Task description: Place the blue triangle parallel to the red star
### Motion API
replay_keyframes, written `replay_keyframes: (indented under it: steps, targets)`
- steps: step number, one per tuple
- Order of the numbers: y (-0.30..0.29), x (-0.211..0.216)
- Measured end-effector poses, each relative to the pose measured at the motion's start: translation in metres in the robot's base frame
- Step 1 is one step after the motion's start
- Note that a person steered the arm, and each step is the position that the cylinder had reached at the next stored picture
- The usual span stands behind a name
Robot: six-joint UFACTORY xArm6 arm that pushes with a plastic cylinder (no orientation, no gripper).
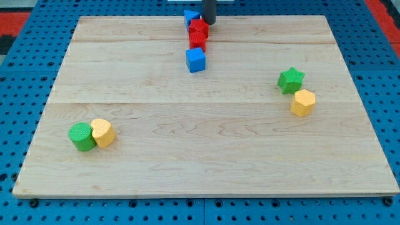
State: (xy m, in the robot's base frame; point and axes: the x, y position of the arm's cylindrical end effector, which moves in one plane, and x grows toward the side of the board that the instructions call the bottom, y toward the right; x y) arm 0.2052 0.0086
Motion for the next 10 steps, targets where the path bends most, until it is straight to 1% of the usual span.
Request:
replay_keyframes:
  steps: [1,3,7,10]
  targets:
    - [-0.005,0.000]
    - [0.037,-0.007]
    - [-0.041,-0.013]
    - [-0.132,-0.014]
